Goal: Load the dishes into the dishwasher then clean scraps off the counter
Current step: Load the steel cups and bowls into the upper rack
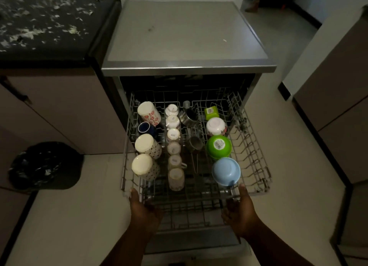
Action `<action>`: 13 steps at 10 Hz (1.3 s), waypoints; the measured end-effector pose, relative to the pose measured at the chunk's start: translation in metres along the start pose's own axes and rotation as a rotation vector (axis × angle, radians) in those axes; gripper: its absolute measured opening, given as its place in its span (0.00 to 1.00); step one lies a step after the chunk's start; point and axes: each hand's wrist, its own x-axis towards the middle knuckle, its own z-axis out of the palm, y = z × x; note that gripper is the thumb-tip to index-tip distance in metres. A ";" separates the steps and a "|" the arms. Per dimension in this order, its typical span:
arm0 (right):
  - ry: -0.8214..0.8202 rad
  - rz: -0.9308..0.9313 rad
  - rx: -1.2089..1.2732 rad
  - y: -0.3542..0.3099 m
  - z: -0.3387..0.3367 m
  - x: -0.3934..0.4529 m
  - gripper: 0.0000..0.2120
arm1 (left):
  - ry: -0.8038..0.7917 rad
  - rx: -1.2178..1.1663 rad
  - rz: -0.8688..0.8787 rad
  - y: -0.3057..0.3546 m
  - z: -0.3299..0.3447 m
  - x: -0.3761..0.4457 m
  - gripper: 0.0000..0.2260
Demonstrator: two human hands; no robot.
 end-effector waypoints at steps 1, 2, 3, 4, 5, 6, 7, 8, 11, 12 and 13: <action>-0.080 -0.030 0.147 -0.016 0.019 0.010 0.20 | 0.002 -0.057 0.006 0.002 0.009 0.023 0.39; -0.128 -0.061 0.264 -0.020 0.032 0.020 0.12 | -0.023 -0.095 0.078 -0.003 0.020 0.034 0.43; -0.157 -0.093 0.307 -0.026 0.046 0.029 0.11 | 0.054 -0.173 0.168 0.001 0.023 0.060 0.42; -0.223 -0.116 0.284 -0.044 0.061 0.037 0.10 | -0.025 -0.185 0.131 0.011 0.030 0.083 0.40; -0.194 -0.101 0.152 -0.067 0.078 0.063 0.11 | -0.161 -0.030 0.206 0.021 0.052 0.102 0.25; -0.202 -0.208 0.022 -0.084 0.097 0.096 0.11 | -0.200 0.196 0.303 0.032 0.079 0.135 0.12; -0.142 -0.423 -0.244 -0.101 0.120 0.130 0.09 | -0.067 0.581 0.563 0.040 0.103 0.170 0.25; -0.113 -0.639 -0.380 -0.125 0.152 0.162 0.09 | -0.024 0.799 0.836 0.057 0.133 0.204 0.43; -0.186 -0.627 -0.264 -0.187 0.241 0.214 0.09 | 0.401 1.675 1.676 0.114 0.192 0.273 0.31; -0.188 -0.633 -0.237 -0.191 0.249 0.226 0.09 | 0.367 1.834 1.730 0.129 0.196 0.291 0.34; -0.096 -0.589 -0.175 -0.205 0.271 0.234 0.05 | 0.337 1.886 1.729 0.147 0.215 0.299 0.39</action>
